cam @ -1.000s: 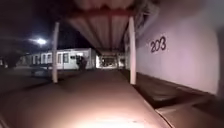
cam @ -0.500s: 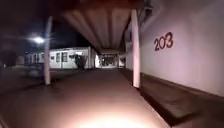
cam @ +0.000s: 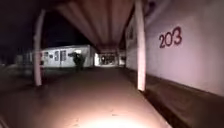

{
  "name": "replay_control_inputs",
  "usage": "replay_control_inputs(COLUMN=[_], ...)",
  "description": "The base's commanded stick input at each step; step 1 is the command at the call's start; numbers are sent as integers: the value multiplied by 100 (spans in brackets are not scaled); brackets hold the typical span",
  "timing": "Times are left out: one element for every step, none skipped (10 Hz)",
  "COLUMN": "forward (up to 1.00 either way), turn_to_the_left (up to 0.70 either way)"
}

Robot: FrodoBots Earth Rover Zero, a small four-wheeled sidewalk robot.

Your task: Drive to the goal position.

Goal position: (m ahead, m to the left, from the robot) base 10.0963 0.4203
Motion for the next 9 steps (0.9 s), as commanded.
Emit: replay_control_inputs(forward=[100,100,100,100,100,100,100,100,100], turn_to_the_left=[0,0,0,0,0,0,0,0,0])
